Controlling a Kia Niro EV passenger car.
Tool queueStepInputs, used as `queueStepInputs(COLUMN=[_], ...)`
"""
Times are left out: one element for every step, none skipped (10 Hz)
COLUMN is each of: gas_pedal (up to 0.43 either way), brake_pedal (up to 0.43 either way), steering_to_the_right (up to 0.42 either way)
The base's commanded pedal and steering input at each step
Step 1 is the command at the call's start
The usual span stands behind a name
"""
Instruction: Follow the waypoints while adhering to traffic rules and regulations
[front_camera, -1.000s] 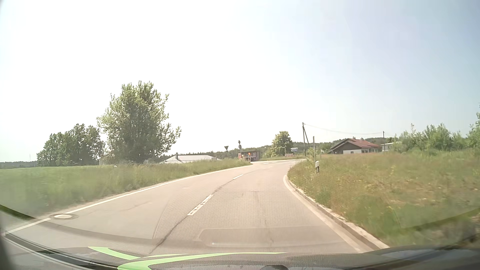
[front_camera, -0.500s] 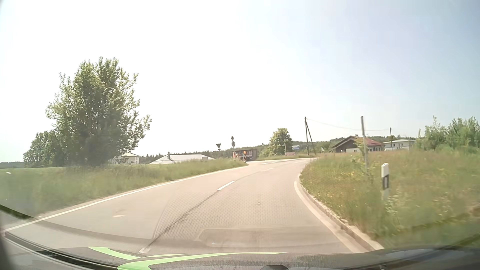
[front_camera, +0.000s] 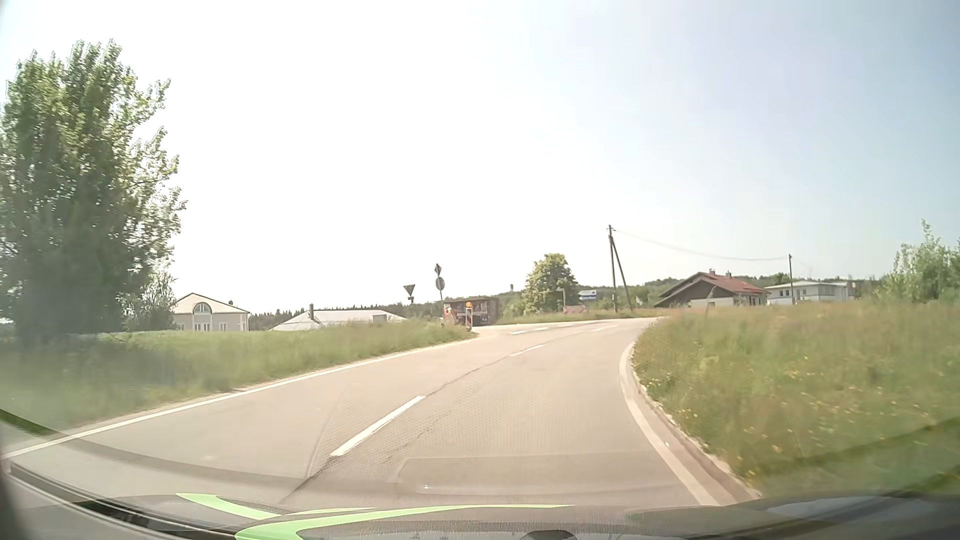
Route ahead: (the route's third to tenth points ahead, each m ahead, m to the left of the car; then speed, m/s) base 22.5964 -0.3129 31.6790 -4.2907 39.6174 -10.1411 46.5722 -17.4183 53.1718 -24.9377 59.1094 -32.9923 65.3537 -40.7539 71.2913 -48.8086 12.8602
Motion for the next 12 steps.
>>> queueStepInputs(gas_pedal=[0.000, 0.000, 0.020, 0.039, 0.047, 0.059, 0.059, 0.059, 0.059, 0.059, 0.059, 0.059], brake_pedal=[0.000, 0.000, 0.000, 0.000, 0.000, 0.000, 0.000, 0.000, 0.000, 0.000, 0.000, 0.000], steering_to_the_right=[0.047, 0.048, 0.051, 0.056, 0.063, 0.069, 0.071, 0.071, 0.071, 0.073, 0.079, 0.083])
